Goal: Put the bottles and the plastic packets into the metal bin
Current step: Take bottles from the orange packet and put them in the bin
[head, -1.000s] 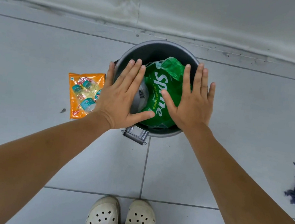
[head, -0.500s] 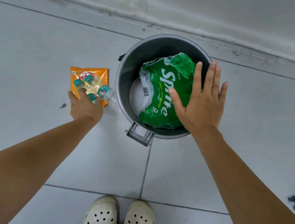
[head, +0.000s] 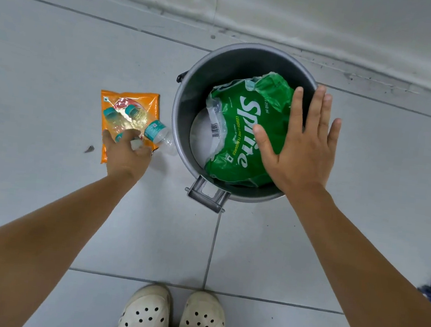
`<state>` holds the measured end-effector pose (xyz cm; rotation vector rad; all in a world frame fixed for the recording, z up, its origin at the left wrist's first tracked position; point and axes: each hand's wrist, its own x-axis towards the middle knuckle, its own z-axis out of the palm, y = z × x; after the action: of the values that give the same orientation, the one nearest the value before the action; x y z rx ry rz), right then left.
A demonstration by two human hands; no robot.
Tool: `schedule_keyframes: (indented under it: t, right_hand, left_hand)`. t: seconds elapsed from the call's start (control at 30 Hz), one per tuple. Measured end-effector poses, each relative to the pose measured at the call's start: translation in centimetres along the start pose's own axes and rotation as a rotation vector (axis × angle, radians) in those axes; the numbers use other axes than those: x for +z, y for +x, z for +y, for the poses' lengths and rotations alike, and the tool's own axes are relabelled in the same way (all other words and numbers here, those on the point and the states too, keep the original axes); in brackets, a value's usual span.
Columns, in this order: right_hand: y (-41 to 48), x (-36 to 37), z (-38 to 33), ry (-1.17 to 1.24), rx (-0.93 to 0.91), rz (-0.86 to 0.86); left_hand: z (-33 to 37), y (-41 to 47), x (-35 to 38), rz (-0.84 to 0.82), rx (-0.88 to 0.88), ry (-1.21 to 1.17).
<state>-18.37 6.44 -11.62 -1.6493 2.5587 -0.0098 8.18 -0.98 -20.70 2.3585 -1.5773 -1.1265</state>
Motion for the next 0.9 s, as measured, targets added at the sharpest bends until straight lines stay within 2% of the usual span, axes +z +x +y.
schedule_keyframes:
  t: [0.1,0.17,0.23,0.37,0.43,0.5,0.57,0.63,0.7,0.73,0.8,0.9]
  right_hand:
    - [0.0,-0.1,0.0,-0.001,0.004,-0.004]
    - [0.0,-0.2,-0.1,-0.004,0.008,-0.011]
    - [0.0,-0.2,-0.1,-0.002,0.01,-0.016]
    - [-0.1,-0.3,-0.1,0.04,0.016,-0.007]
    - [-0.1,-0.4,0.0,0.071,0.02,-0.006]
    - [-0.2,-0.5,0.0,0.097,0.02,-0.005]
    - [-0.2,-0.5,0.1,0.11,0.016,0.003]
    - [-0.2,-0.4,0.2,0.117,0.012,0.009]
    - [-0.2,-0.4,0.2,0.119,0.009,0.015]
    - [-0.2,-0.3,0.2,0.12,0.01,0.021]
    - [-0.2,-0.2,0.2,0.125,0.009,0.029]
    - [-0.2,-0.1,0.4,0.13,0.007,0.032]
  left_hand:
    - [1.8,-1.2,-1.8,0.207,0.046,-0.316]
    - [3.6,-3.2,-3.5,0.305,0.197,-0.544]
    - [5.3,-6.0,-4.7,0.317,0.411,-0.625]
    - [7.9,-10.5,-3.9,0.161,0.782,-0.372]
    - [8.4,-11.4,-2.7,0.044,0.824,-0.147]
    - [8.2,-11.6,-1.9,0.018,0.878,0.094]
    - [8.1,-11.3,-2.0,0.015,0.921,0.09]
    - [8.0,-10.4,-2.6,0.025,0.819,-0.193]
    - [7.4,-8.3,-2.9,0.144,0.585,-0.478]
    - [7.0,-6.8,-2.7,0.206,0.432,-0.542]
    - [6.2,-3.7,-1.9,0.227,0.16,-0.459]
    - [4.5,-0.9,0.2,-0.037,0.031,-0.118]
